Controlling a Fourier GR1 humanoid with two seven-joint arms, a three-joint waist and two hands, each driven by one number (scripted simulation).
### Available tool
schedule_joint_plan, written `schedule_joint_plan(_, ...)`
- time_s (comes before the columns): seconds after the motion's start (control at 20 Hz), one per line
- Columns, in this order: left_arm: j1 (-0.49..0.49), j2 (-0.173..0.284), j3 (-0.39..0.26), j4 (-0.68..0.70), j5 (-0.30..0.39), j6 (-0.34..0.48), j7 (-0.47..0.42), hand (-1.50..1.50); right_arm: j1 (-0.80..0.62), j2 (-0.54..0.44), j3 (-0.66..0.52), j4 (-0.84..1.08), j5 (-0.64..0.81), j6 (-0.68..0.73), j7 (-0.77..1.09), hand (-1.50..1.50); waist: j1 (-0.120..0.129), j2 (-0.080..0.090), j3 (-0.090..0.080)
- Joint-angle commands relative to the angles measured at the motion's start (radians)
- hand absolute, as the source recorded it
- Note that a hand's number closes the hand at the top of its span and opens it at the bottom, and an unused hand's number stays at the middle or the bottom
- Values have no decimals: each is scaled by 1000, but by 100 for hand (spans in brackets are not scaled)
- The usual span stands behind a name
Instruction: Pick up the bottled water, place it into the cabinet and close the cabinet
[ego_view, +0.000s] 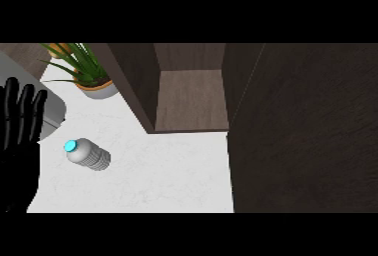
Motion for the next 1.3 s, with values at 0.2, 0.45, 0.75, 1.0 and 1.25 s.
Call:
schedule_joint_plan(0.2,-20,-21,-83,46,-52,-35,-66,-150,173,-46,-15,-167,-8,77,-9,-150,25,22,-1)
schedule_joint_plan(0.45,93,-79,-42,132,234,66,194,-150,240,64,103,-117,-254,85,220,-150,21,23,-3)
schedule_joint_plan(0.75,185,-80,-50,-20,245,82,288,-150,282,48,102,-182,-295,72,286,-150,35,22,-1)
schedule_joint_plan(1.0,310,-80,-52,-66,249,21,229,-150,386,23,22,-150,-388,183,183,-150,33,22,-1)
schedule_joint_plan(1.25,374,-78,-22,-33,287,-36,157,-150,448,52,86,-191,-330,189,164,-150,33,22,-1)
